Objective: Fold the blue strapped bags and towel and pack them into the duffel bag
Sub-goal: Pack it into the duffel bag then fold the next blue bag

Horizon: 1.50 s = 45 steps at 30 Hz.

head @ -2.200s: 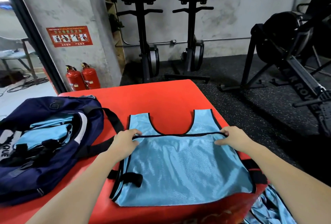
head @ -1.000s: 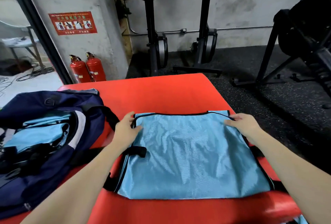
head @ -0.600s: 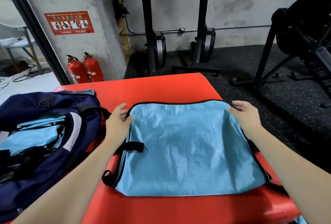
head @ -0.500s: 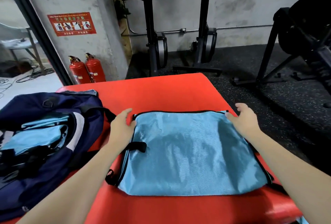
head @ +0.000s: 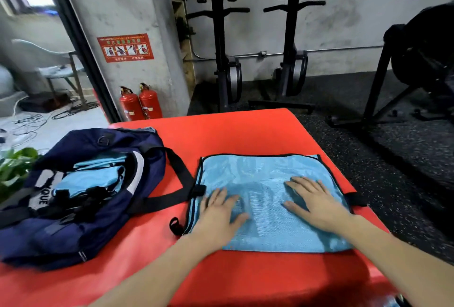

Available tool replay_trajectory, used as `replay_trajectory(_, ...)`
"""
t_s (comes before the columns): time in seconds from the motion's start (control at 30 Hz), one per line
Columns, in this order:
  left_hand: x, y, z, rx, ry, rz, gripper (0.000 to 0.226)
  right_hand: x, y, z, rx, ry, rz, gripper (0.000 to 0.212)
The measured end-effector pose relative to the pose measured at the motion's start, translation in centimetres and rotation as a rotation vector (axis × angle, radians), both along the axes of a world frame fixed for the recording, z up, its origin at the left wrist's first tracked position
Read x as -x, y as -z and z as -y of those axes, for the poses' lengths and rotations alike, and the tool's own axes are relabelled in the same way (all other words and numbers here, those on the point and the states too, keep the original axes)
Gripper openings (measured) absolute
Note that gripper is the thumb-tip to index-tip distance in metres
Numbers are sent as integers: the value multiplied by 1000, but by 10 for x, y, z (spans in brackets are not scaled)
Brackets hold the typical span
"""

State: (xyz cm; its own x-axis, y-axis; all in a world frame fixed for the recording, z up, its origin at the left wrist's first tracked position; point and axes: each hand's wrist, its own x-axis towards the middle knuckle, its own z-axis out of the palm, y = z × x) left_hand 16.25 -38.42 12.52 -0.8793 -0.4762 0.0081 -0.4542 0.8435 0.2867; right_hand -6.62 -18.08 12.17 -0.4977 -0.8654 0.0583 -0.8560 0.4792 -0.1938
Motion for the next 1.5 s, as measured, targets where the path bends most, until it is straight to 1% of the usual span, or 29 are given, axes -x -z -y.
replay_trajectory(0.07, -10, 1, 18, 71, -56, 21, 116, 1, 0, -7, -53, 32, 0, 91)
replay_trajectory(0.1, -14, 2, 26, 87, -75, 24, 127, 1, -1, -9, -77, 42, 3, 93)
replay_trajectory(0.13, -17, 4, 31, 94, -95, 21, 131, 0, -1, -10, -90, 49, 4, 95)
replay_trajectory(0.2, -20, 3, 33, 131, -139, 25, 126, -2, -1, -11, -96, 66, 6, 97)
replay_trajectory(0.3, -16, 5, 32, 148, -206, 66, 110, -4, 0, -12, -108, 102, 14, 94)
replay_trajectory(0.37, -10, 7, 34, 145, -225, 68, 114, -7, 0, -14, -114, 140, 30, 90)
replay_trajectory(0.47, 3, 5, 45, 173, -202, 85, 124, -16, 1, -16, -125, 216, 49, 90)
replay_trajectory(0.6, 30, -1, 67, 223, -43, 147, 118, -44, 4, -20, -121, 409, 69, 87)
replay_trajectory(0.7, 62, -6, 93, 237, 163, 191, 112, -73, 8, -24, -118, 541, 99, 97)
replay_trajectory(0.77, 82, -9, 109, 249, 263, 205, 102, -86, 10, -23, -142, 583, 120, 99)
replay_trajectory(0.83, 97, -10, 119, 252, 308, 214, 94, -88, 5, -18, -167, 596, 152, 98)
replay_trajectory(0.9, 101, -12, 122, 277, 309, 232, 91, -79, -5, -11, -172, 588, 151, 100)
replay_trajectory(0.97, 101, -12, 115, 273, 253, 215, 87, -58, -14, -7, -132, 525, 80, 105)
replay_trajectory(1.03, 98, -11, 100, 221, 137, 114, 84, -30, -20, -6, -58, 352, 7, 109)
replay_trajectory(1.07, 96, -9, 89, 190, 76, 60, 83, -14, -23, -8, -39, 235, -34, 107)
replay_trajectory(1.1, 95, -7, 78, 160, 15, 31, 81, 3, -24, -11, -37, 120, -82, 101)
replay_trajectory(1.17, 91, -1, 58, 116, -105, 68, 83, 31, -26, -19, -74, -24, -137, 87)
replay_trajectory(1.23, 89, 3, 47, 116, -184, 146, 87, 48, -21, -27, -115, -57, -99, 85)
replay_trajectory(1.3, 90, 6, 47, 124, -212, 174, 91, 52, -11, -31, -150, -63, -56, 86)
replay_trajectory(1.37, 94, 6, 50, 141, -202, 182, 93, 50, -2, -33, -158, -44, -13, 87)
replay_trajectory(1.5, 102, 7, 61, 198, -146, 174, 94, 35, 0, -35, -142, 9, -4, 90)
